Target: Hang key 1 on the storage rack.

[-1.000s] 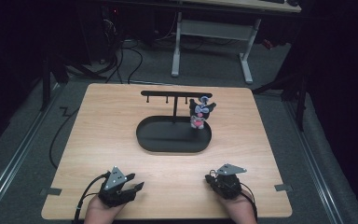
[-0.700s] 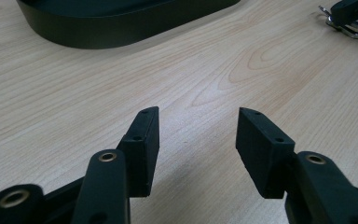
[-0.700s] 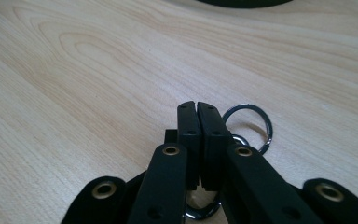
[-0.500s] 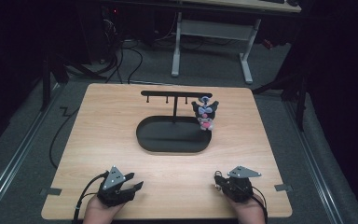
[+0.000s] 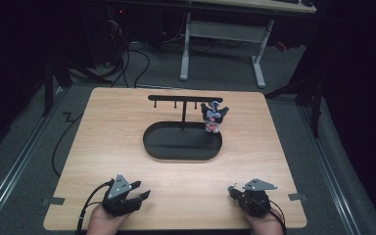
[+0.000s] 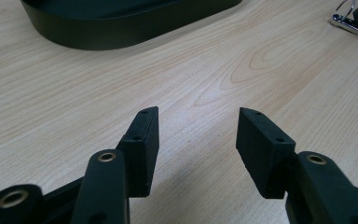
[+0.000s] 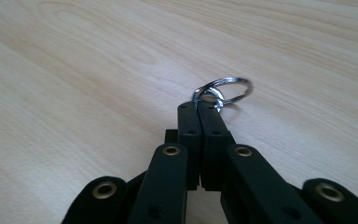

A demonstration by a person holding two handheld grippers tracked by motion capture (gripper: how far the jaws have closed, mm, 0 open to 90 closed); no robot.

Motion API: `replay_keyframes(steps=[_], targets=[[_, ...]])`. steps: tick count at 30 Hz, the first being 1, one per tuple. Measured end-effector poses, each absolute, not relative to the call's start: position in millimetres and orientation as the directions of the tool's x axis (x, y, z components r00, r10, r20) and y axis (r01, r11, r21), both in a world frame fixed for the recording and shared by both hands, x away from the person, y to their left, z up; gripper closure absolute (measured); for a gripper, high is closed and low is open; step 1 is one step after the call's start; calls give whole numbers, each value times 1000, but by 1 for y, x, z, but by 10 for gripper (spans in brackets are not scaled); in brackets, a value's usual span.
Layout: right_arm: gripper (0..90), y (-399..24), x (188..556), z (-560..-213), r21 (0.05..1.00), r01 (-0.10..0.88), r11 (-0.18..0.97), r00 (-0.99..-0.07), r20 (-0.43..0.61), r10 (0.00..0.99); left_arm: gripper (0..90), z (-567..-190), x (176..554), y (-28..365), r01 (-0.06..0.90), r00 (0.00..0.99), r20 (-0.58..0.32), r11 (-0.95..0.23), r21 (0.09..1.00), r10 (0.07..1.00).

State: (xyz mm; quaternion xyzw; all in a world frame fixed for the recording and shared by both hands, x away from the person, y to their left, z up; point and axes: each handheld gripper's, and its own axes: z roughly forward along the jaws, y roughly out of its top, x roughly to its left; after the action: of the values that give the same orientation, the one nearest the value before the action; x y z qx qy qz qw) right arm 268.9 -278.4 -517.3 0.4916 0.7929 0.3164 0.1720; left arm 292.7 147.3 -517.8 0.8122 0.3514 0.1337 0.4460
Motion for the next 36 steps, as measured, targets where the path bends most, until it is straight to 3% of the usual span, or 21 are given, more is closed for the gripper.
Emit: replay_keyframes(steps=[9, 17, 20, 24, 28, 36], targets=[[889, -294, 279, -518, 677, 678, 287, -422, 38, 906, 498, -517, 292, 149, 451, 716, -98, -351, 820, 691], [825, -294, 273, -510, 682, 674, 286, -436, 54, 899, 483, -509, 290, 155, 457, 712, -104, -345, 820, 695], [803, -293, 272, -508, 661, 682, 311, -449, 44, 892, 483, -513, 285, 159, 450, 713, -61, -390, 804, 698], [770, -294, 274, -506, 612, 698, 372, -483, 19, 875, 482, -522, 282, 164, 467, 705, -83, -373, 801, 704], [721, -291, 280, -498, 546, 727, 417, -511, 25, 859, 478, -522, 280, 162, 433, 724, -41, -407, 804, 688], [603, -278, 302, -483, 359, 809, 466, -513, 43, 857, 478, -524, 282, 163, 417, 741, -36, -418, 807, 670]])
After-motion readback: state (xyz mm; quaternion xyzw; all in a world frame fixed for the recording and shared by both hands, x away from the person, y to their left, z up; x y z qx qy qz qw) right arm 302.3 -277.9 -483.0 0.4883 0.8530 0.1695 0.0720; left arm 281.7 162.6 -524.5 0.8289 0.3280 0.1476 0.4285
